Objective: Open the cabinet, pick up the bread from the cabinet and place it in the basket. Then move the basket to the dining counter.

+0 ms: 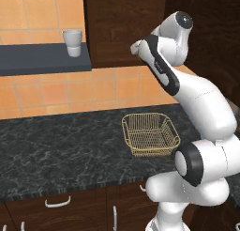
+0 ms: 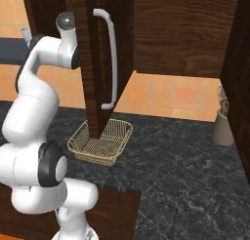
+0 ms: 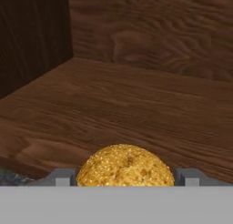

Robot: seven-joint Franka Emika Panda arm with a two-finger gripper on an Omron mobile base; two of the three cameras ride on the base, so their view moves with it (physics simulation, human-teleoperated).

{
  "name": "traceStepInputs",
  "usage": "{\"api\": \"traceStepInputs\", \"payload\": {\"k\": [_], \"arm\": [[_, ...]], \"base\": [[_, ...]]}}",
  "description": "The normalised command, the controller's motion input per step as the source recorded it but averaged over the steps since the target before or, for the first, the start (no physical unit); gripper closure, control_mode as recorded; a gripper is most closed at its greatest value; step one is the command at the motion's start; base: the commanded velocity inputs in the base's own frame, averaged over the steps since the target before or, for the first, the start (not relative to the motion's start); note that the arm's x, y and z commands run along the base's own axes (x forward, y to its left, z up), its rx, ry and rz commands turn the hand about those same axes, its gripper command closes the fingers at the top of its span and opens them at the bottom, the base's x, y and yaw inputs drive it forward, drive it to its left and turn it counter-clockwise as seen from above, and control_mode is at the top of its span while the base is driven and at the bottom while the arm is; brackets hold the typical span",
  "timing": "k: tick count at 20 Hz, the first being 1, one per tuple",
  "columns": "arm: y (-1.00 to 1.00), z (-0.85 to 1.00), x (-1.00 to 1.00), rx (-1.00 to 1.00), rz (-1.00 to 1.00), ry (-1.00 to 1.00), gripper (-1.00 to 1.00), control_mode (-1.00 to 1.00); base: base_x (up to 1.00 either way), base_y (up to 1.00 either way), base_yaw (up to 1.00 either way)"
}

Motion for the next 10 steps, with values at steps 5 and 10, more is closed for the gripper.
{"api": "traceStepInputs", "payload": {"k": [5, 10], "arm": [[0.00, 0.04, -1.00, 0.00, -0.04, 0.05, 1.00, -1.00], [0.00, -0.18, -1.00, -0.03, -0.02, 0.20, 1.00, -1.00]], "base": [[0.00, 0.00, 0.00], [0.00, 0.00, 0.00]]}}
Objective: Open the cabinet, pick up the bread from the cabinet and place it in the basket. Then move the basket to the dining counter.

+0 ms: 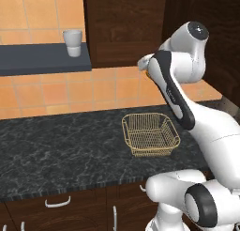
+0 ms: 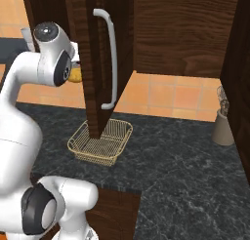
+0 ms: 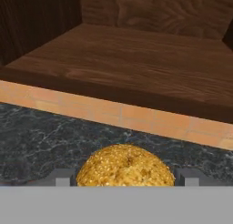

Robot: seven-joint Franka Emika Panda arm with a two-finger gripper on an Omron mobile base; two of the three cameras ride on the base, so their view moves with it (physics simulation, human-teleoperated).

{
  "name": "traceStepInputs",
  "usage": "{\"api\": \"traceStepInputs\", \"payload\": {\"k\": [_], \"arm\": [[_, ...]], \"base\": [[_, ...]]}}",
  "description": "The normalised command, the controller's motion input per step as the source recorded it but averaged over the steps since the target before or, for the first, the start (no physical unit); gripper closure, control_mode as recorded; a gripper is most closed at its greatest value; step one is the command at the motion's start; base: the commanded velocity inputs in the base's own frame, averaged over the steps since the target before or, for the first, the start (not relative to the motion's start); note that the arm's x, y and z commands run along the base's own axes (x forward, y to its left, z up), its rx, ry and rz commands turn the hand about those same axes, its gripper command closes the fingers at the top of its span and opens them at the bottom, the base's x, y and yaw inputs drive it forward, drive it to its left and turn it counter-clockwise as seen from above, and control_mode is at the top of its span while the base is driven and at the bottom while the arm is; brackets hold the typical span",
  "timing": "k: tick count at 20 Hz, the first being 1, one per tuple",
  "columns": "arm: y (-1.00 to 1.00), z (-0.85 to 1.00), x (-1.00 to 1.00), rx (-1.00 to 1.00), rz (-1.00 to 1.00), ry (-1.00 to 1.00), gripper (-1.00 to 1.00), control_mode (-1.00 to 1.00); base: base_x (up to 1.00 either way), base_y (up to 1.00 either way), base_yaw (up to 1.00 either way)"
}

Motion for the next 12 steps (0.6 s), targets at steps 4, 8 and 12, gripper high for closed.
{"api": "traceStepInputs", "payload": {"k": [4, 8, 12], "arm": [[-0.03, -0.81, -0.99, -0.11, 0.00, 0.23, 1.00, -1.00], [-0.17, -1.00, -0.51, -0.14, 0.00, 0.19, 1.00, -1.00], [-0.35, -1.00, -0.06, -0.07, 0.00, 0.10, 1.00, -1.00]], "base": [[0.00, 0.00, 0.00], [0.00, 0.00, 0.00], [0.00, 0.00, 0.00]]}}
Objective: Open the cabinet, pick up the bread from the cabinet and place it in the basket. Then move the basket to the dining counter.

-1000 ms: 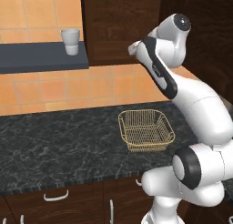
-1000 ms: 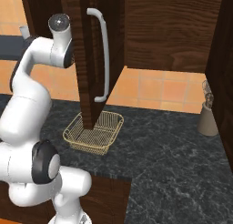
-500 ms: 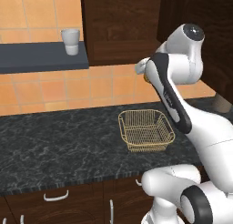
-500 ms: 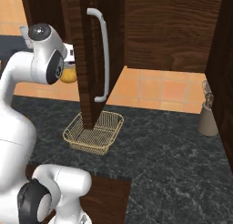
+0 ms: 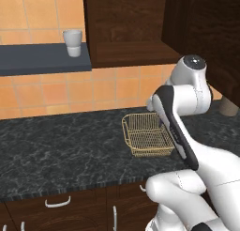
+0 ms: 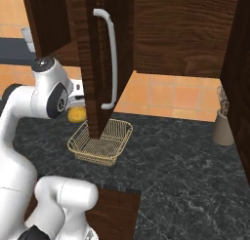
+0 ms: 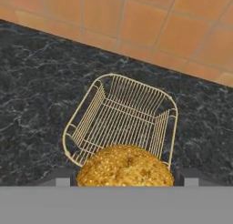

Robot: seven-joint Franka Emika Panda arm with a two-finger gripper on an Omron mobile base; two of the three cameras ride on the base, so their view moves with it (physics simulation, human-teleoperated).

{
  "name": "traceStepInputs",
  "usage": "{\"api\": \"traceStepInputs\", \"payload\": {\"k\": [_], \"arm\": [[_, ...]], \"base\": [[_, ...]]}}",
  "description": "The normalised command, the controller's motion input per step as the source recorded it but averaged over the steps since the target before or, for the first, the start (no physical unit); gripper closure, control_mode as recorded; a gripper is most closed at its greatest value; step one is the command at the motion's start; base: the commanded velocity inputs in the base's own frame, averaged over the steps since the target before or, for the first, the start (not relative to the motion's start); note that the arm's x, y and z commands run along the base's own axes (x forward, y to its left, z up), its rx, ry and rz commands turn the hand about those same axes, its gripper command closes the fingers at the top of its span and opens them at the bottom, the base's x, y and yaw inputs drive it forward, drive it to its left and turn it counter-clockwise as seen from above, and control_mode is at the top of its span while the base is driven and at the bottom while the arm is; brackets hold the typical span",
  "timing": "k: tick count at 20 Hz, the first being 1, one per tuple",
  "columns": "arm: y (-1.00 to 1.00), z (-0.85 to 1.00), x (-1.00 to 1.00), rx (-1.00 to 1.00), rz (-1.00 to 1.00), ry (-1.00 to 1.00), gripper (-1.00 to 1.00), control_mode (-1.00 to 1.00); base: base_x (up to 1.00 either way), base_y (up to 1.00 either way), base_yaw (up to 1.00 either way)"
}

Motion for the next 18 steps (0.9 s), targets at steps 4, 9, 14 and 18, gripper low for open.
{"api": "traceStepInputs", "payload": {"k": [4, 9, 14, 18], "arm": [[-0.42, -1.00, 0.01, 0.00, 0.00, 0.09, 1.00, -1.00], [-0.10, -0.90, 0.39, 0.00, 0.01, 0.05, 1.00, -1.00], [0.00, -0.72, 0.40, 0.00, 0.01, 0.01, 1.00, -1.00], [0.00, -0.47, 0.48, 0.00, 0.00, 0.00, 1.00, -1.00]], "base": [[0.00, 0.00, 0.00], [0.00, 0.00, 0.00], [0.00, 0.00, 0.00], [0.00, 0.00, 0.00]]}}
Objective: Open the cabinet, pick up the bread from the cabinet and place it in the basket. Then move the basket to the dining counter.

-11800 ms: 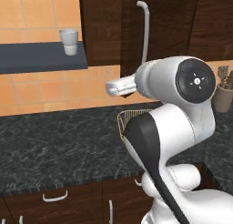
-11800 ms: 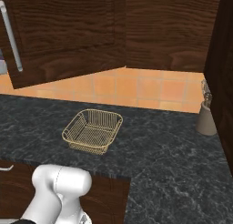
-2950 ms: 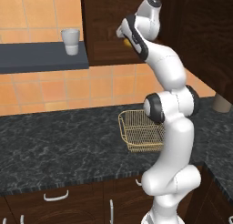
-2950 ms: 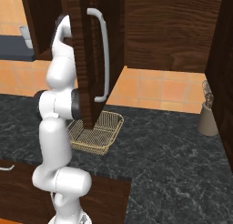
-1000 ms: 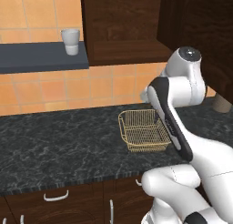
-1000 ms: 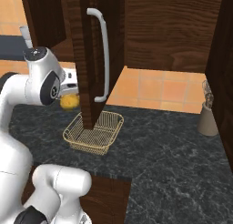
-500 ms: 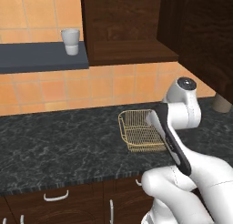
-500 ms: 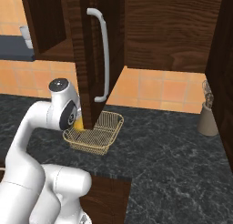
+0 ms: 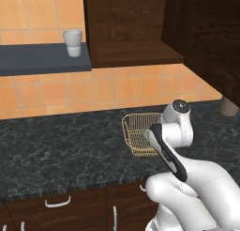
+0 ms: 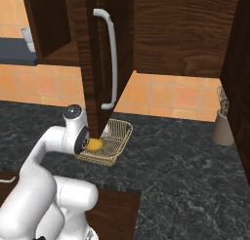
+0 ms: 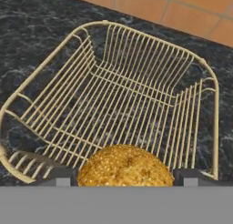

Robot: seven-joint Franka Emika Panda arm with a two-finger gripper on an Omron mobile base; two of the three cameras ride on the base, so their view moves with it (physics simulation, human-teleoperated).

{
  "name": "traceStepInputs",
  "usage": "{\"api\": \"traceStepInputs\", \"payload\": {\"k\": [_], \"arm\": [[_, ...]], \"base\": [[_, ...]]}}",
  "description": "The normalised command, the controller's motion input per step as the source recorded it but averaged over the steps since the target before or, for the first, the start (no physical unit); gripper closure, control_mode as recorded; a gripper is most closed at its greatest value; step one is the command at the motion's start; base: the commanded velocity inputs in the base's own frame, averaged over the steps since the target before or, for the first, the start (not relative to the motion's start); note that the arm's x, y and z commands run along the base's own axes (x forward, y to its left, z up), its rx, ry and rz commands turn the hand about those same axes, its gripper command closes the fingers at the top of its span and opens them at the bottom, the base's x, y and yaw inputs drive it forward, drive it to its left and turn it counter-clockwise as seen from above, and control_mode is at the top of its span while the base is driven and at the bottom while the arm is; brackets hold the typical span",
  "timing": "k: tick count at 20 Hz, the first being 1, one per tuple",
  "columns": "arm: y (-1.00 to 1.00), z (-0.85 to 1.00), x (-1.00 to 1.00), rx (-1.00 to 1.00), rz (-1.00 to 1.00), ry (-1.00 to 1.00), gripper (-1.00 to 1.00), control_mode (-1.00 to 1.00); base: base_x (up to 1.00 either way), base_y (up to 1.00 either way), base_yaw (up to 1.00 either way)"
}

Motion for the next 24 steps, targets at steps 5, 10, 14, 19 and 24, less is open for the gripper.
{"api": "traceStepInputs", "payload": {"k": [5, 10, 14, 19, 24], "arm": [[0.00, -0.09, 0.33, 0.00, 0.00, 0.00, -1.00, -1.00], [0.01, 0.30, 0.14, 0.00, 0.00, 0.00, -1.00, -1.00], [0.43, 0.26, -0.03, 0.00, 0.00, 0.00, -1.00, -1.00], [0.77, 0.00, -0.49, -0.01, 0.03, 0.02, -1.00, -1.00], [0.75, -0.11, -0.53, -0.05, 0.01, 0.11, -1.00, -1.00]], "base": [[0.00, 0.00, 0.00], [0.00, 0.00, 0.00], [0.00, 0.00, 0.00], [0.00, 0.00, 0.00], [0.00, 0.00, 0.00]]}}
